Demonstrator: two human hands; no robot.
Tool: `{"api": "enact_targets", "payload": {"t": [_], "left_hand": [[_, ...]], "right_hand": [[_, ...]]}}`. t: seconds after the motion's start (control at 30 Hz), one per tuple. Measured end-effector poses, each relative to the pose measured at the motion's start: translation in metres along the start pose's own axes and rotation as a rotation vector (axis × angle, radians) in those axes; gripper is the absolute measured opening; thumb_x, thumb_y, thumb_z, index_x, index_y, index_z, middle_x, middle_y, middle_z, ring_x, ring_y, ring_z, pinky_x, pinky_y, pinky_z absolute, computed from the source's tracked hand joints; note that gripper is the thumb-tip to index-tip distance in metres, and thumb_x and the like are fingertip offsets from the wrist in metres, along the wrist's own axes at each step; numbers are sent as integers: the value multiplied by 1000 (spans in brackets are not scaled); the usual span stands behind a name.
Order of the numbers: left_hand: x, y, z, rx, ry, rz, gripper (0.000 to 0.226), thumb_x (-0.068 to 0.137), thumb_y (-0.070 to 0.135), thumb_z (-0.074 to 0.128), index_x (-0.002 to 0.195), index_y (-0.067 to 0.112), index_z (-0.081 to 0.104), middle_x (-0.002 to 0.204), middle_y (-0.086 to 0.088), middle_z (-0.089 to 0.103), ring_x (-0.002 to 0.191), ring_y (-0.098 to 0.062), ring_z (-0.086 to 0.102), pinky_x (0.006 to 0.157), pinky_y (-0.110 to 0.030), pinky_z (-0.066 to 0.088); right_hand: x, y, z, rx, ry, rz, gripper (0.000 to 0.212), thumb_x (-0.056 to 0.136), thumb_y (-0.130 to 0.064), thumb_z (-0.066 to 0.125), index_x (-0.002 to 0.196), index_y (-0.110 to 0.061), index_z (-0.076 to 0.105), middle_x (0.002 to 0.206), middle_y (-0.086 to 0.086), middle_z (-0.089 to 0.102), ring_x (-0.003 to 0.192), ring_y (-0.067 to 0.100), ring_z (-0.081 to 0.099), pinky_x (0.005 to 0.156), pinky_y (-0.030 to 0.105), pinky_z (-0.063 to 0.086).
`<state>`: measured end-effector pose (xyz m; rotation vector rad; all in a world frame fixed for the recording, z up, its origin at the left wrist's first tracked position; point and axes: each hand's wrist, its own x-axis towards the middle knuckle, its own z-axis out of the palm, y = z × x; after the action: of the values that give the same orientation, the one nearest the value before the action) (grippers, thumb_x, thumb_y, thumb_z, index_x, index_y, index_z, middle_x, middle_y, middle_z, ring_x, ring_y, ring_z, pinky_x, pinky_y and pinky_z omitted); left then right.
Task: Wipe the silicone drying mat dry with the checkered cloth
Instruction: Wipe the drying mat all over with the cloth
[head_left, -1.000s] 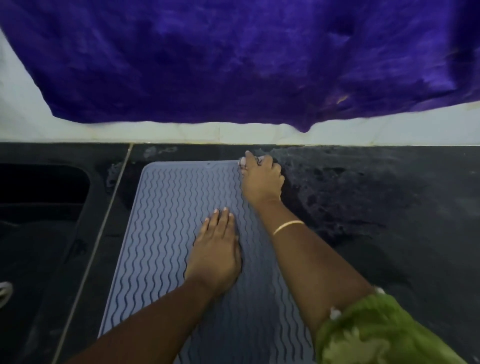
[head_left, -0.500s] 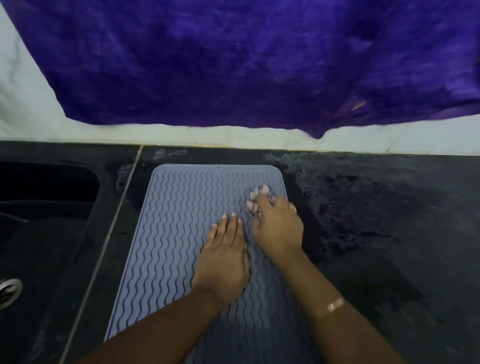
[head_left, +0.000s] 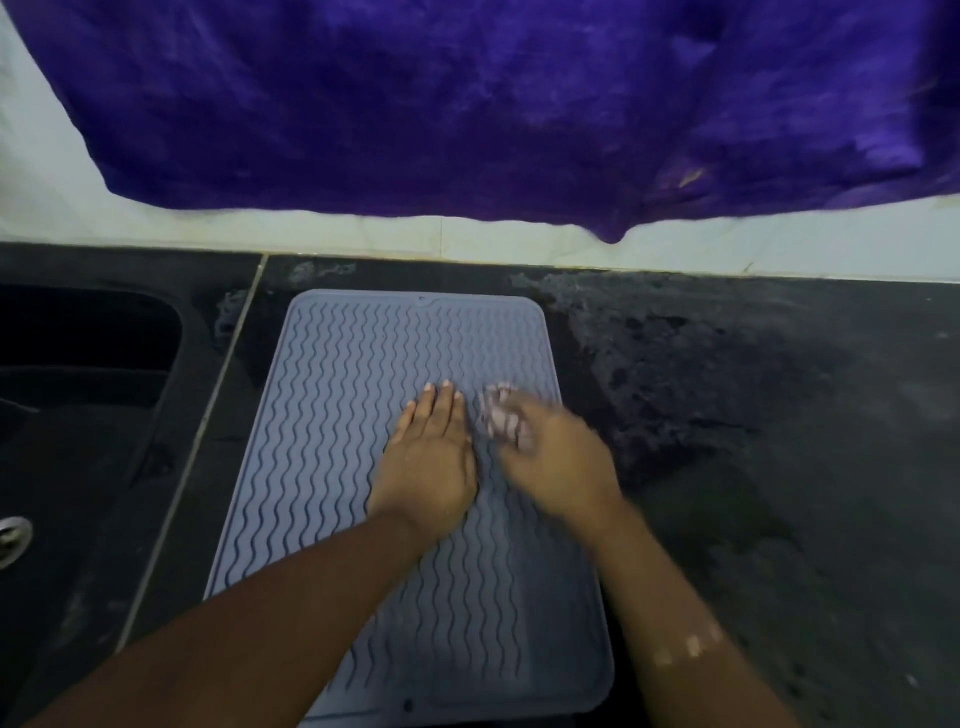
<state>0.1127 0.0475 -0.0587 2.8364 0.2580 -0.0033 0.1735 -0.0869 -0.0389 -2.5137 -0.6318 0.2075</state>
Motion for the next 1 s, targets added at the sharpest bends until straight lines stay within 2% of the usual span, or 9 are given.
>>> {"api": "enact_targets", "payload": {"t": [0.17,0.27,0.3,0.37,0.47,0.6,0.73,0.9,1.0], "left_hand": [[1,-1,4,13,11,-6,54,101,26,17,149,7,3,159,-8,-3,146,-20,-6,114,-30,-11],[1,-2,5,30,-22,9,56,100,27,20,149,6,2,159,-9,-4,146,-21,-7,115,-31,-10],[1,-2,5,28,-25,18,57,100,28,22,149,5,2,159,-10,-3,146,-22,-7,115,-31,-10],[0,-2,4,15,-6,19,56,100,26,23,149,5,5,159,-10,0,146,-21,-4,116,-30,-9],[0,-1,5,1,0,5,55,100,25,23,149,5,7,159,-9,2,147,-20,-3,116,-30,-8],[0,0,4,2,-13,-5,53,101,24,20,149,5,7,159,-9,3,147,-21,-3,117,-31,-7],[-2,1,5,11,10,-2,52,101,24,18,148,4,10,159,-10,7,147,-22,1,117,-31,-5],[0,0,4,46,-19,0,53,101,24,19,149,4,7,159,-11,3,146,-23,-1,117,-32,-6],[0,0,2,36,-41,6,57,100,27,24,149,5,5,159,-11,1,146,-22,-3,118,-33,-5]], "right_hand": [[-101,-16,9,-262,-24,56,52,83,-42,52,131,-36,35,116,0,48,103,22,54,74,33,49],[-75,-13,18,-320,138,13,44,75,-36,62,117,-26,53,93,6,56,79,27,61,48,30,46],[-57,-11,17,-320,202,-10,36,77,-34,63,111,-23,57,91,8,57,77,29,61,47,29,43],[-23,-9,11,-330,203,-1,29,85,-34,56,111,-19,55,100,13,55,88,33,57,54,32,43],[-17,-11,12,-301,186,50,37,88,-35,52,121,-18,48,110,14,53,98,34,54,63,36,47],[-103,-16,30,-316,230,-35,52,70,-35,63,119,-18,56,88,9,60,75,26,61,52,30,49],[-160,-14,39,-348,232,-47,51,59,-39,69,104,-20,54,79,2,57,67,21,60,49,28,50],[-99,-9,34,-364,331,-98,36,73,-36,54,101,-15,62,80,7,59,68,25,59,47,30,47],[-57,-13,30,-371,366,-55,31,68,-31,69,93,-13,60,79,10,57,66,27,58,44,28,43]]}}
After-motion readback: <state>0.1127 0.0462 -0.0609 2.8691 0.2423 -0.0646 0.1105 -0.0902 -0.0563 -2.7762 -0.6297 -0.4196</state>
